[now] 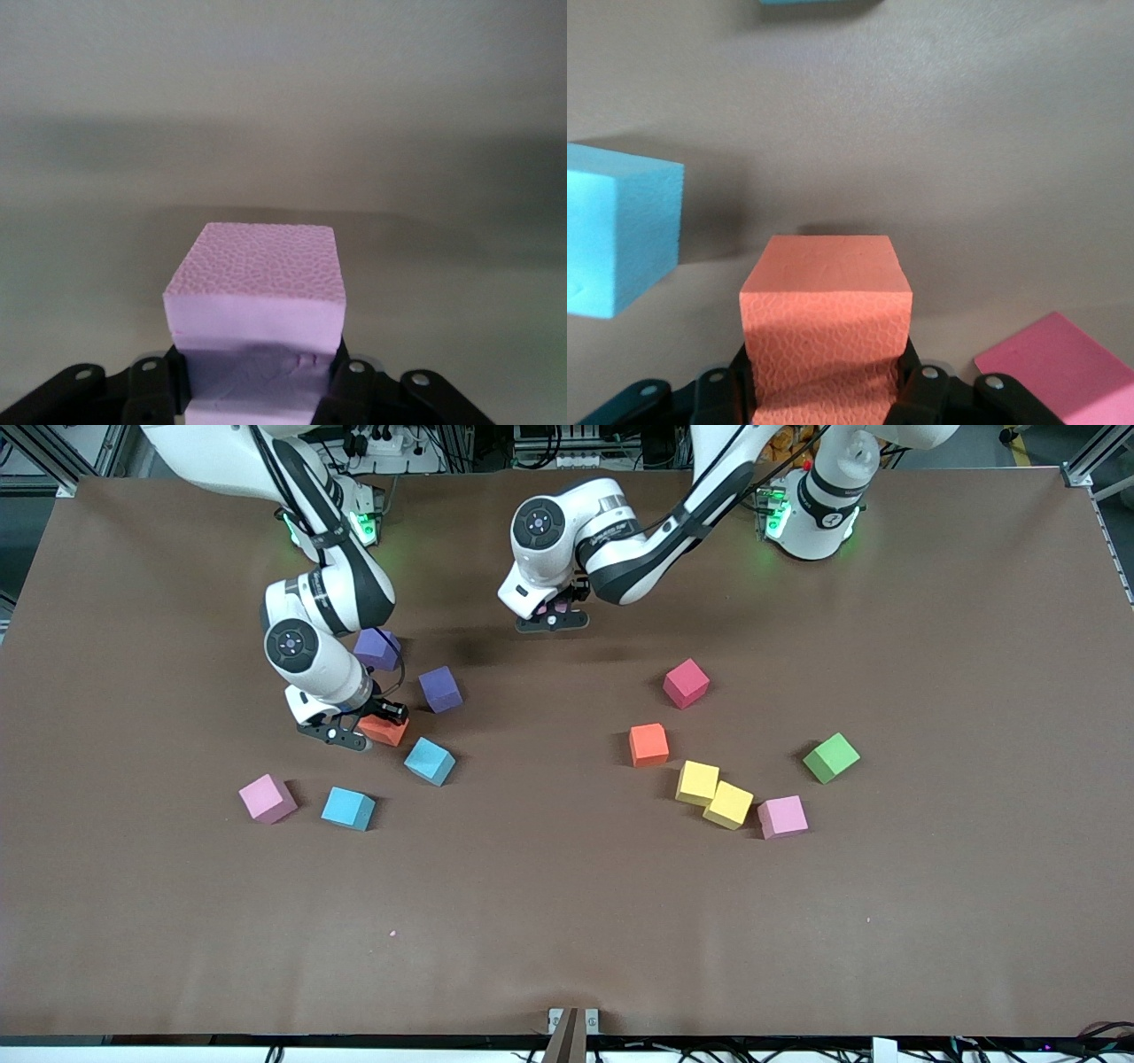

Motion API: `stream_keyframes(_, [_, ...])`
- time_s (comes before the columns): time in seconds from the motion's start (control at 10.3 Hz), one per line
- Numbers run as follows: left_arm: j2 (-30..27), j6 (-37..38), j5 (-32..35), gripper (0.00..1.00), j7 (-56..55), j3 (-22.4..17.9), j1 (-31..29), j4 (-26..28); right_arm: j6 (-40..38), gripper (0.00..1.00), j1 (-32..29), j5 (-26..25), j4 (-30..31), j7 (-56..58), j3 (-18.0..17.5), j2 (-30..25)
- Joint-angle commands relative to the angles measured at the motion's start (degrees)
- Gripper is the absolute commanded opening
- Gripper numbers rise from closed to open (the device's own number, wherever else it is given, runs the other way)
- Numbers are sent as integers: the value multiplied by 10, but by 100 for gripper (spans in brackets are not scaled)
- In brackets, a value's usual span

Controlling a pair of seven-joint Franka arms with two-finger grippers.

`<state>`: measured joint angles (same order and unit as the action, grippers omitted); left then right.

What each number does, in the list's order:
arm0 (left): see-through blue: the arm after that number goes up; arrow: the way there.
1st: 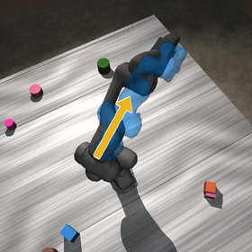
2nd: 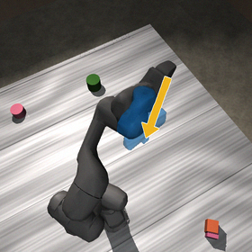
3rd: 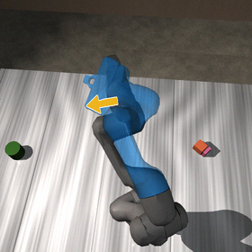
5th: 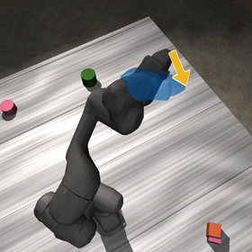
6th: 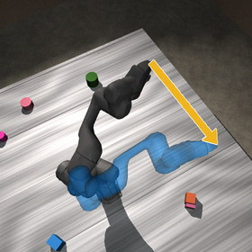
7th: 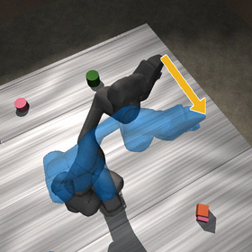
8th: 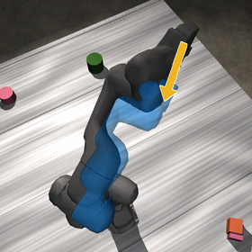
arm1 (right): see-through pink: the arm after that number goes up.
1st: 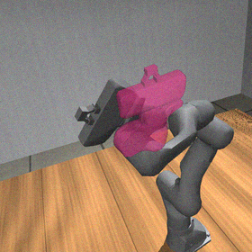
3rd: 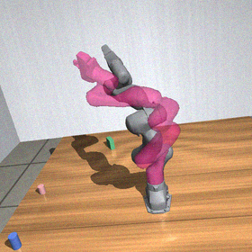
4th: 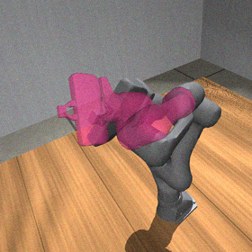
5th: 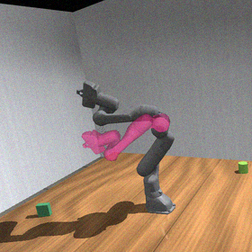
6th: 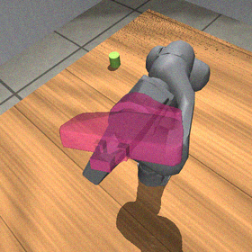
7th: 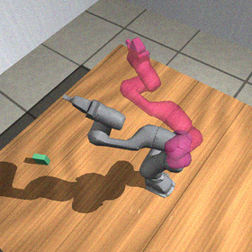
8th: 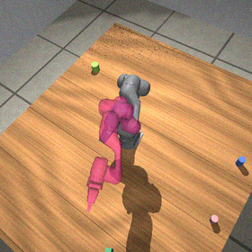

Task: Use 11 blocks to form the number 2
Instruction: 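Carry the pink cube to mid-table with the left gripper and release it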

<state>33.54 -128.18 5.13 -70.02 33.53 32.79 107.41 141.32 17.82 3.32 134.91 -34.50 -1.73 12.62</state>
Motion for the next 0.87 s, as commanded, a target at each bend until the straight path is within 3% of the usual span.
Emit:
stream_keyframes(0.0, [34,-19,45,17,-32,2,-5,5,-54,32,-4,6,8,-7,2,-69])
stream_keyframes(0.39, [44,-21,73,18,-49,2,-4,12,-93,32,-12,7,5,-8,0,-110])
stream_keyframes(0.48, [48,-21,99,24,-50,2,-4,13,-92,32,-9,16,0,-32,0,-108])
stream_keyframes(0.58, [47,-20,104,39,-51,2,-2,13,-93,32,-6,24,-8,-58,-2,-104])
stream_keyframes(0.68, [47,-20,104,94,-52,2,-2,13,-93,32,-2,27,-10,-80,-2,-102])
stream_keyframes(0.77, [42,-19,105,100,-58,2,-2,12,-94,32,-2,27,-10,-100,-2,-97])
